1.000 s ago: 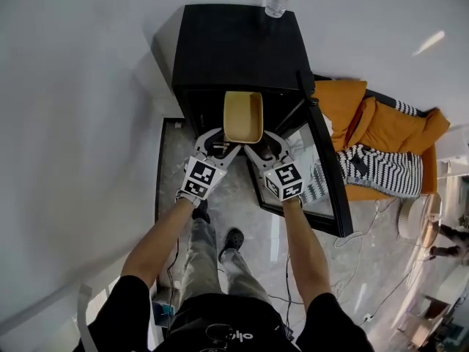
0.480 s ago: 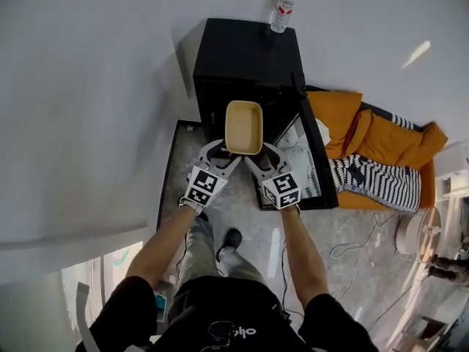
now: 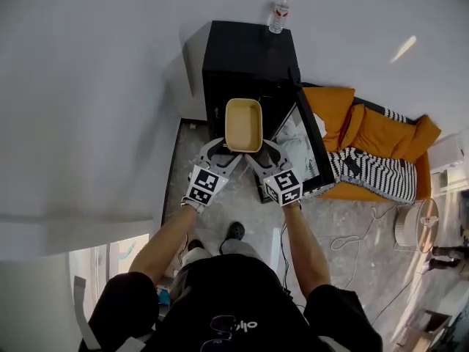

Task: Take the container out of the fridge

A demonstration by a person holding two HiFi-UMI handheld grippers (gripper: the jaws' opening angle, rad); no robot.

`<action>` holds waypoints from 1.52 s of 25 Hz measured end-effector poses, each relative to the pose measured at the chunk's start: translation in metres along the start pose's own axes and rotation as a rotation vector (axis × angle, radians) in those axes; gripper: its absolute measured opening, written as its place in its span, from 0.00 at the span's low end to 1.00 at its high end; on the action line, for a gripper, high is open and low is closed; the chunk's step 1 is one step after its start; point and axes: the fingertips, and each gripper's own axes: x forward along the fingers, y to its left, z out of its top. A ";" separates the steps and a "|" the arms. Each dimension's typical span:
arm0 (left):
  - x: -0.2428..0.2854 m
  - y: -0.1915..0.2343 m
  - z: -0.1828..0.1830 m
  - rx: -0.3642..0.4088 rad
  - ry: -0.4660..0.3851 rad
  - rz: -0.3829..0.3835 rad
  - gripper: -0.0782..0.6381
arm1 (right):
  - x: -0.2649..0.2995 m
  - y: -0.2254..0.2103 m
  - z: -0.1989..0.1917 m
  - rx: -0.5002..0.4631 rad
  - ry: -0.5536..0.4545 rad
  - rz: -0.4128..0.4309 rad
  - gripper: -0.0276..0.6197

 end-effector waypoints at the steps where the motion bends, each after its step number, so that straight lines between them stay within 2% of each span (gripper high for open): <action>1: -0.007 0.001 0.002 0.000 -0.004 -0.003 0.45 | -0.001 0.007 0.004 -0.004 0.000 -0.003 0.42; 12: -0.107 0.021 0.018 0.036 -0.053 -0.020 0.45 | 0.003 0.101 0.047 -0.031 -0.034 -0.046 0.42; 20: -0.157 0.008 0.024 0.057 -0.071 -0.031 0.45 | -0.017 0.148 0.061 -0.036 -0.058 -0.066 0.42; 25: -0.158 -0.008 0.035 0.064 -0.079 -0.014 0.45 | -0.035 0.146 0.064 -0.049 -0.071 -0.052 0.42; 38: -0.107 -0.084 0.053 0.051 -0.082 0.046 0.45 | -0.108 0.088 0.046 -0.072 -0.063 0.006 0.41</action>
